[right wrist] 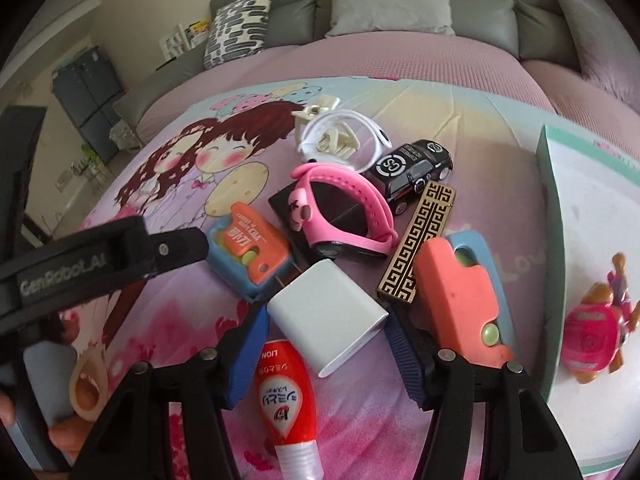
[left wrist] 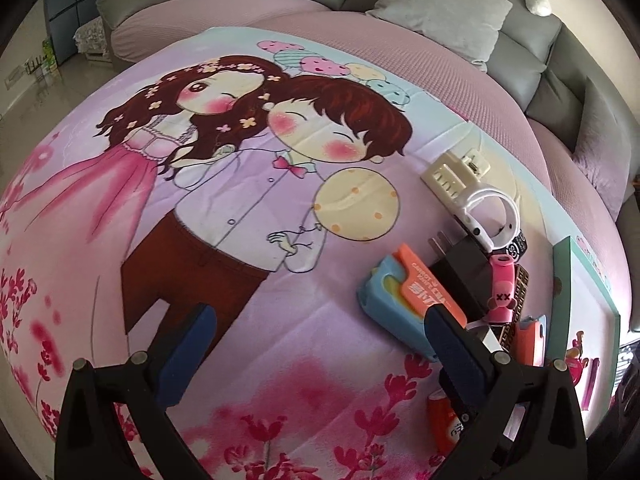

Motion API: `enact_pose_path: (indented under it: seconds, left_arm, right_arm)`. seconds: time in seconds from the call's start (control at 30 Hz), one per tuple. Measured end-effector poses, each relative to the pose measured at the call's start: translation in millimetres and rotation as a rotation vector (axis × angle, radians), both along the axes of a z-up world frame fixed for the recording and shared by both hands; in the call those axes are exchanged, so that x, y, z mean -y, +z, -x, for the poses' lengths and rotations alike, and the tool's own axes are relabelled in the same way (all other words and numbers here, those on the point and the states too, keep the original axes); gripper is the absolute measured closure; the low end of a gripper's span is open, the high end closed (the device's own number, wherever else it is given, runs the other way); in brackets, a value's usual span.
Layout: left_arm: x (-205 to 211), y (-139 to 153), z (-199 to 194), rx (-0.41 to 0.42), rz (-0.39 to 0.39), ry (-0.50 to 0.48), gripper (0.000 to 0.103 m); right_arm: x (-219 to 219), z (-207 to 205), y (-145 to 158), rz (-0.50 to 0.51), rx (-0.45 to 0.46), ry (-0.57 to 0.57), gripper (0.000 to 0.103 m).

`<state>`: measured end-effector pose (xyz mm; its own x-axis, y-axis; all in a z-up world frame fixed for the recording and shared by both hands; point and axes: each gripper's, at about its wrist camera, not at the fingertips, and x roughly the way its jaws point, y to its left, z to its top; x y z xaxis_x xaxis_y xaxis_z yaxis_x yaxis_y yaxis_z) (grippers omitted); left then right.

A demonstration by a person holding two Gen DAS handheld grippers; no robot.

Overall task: Organize rigid objects
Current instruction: 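Grasp the white charger with the right tool while the left tool grasps the carrot knife toy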

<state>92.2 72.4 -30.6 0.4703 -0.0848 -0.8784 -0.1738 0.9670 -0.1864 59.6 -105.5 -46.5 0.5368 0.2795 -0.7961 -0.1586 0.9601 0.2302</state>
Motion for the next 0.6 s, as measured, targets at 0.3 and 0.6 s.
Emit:
enact_pose_path:
  seconds: [0.3,0.6]
  left_arm:
    - [20.1,-1.5,-4.0,0.004,0.006,-0.073,0.000]
    - [42.3,-9.0,-12.7,-0.002,-0.051,-0.131,0.000]
  right_arm:
    - [11.0,3.9,1.4,-0.011,-0.024,-0.047,0.041]
    - [13.5,7.5,1.6,-0.004,-0.037,-0.042,0.040]
